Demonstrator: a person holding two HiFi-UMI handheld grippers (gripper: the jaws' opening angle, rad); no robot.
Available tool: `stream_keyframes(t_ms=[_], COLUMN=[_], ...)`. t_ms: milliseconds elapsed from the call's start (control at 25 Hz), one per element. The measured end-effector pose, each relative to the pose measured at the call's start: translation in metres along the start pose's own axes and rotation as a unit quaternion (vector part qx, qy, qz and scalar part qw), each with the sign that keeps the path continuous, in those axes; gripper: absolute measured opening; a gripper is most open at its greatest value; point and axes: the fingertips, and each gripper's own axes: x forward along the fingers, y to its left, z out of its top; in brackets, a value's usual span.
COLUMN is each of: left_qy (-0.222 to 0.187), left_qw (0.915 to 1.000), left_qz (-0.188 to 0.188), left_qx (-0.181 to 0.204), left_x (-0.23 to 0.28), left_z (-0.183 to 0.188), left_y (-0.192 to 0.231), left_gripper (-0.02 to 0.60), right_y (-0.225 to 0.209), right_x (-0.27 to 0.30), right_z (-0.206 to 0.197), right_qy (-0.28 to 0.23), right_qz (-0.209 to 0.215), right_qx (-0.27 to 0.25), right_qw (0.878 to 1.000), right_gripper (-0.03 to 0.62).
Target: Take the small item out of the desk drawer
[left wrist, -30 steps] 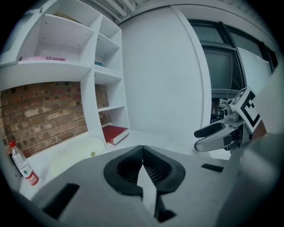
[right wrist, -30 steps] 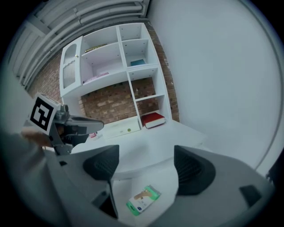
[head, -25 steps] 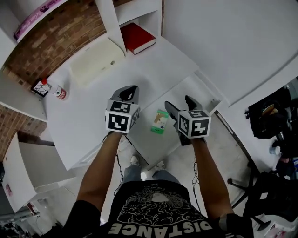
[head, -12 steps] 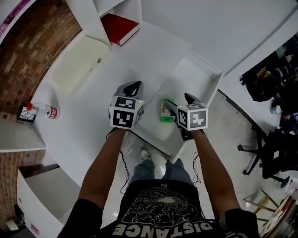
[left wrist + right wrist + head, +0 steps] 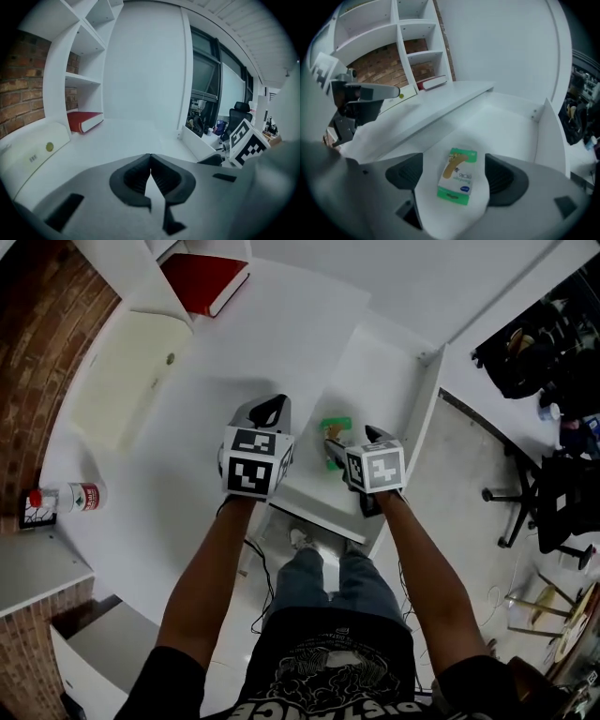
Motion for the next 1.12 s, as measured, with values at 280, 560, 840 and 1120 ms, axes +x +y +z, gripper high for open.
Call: stream_keyframes(t_ms=[280,560,840,1120], left_qy=[0.009,0.018,0.018,0.019], left_qw=[0.9998,0.9996,0.9996,0.9997], left_qz=[-0.016,-0.02,-0.021,-0.016], left_qx=[0.0,-0.008,-0.011,-0.002], left_x=[0.016,0.029,0.032,0.03], left_z=[-0.012,-0.022,-0.019,-0.017], left_y=[0.008,0.015,0.014,0.008], left_gripper=[0.003,0.003,0.003,0.003], right_y=[-0.008,-0.019,-0.023,-0.029], right_x=[0.044,0.067,0.071,0.063], right_z=[-0.032,-0.051,-0.046,-0.05], right_qy=[0.042,0.074,0.074,0.09], right_qz=[-0.031,-0.047,-0.08,-0.089], right_qx=[0.035,0.048,0.049,0.062], right_qw=[0.998,0.995,0.993,0.99], right_gripper=[0.42,0.433,0.379,0.35])
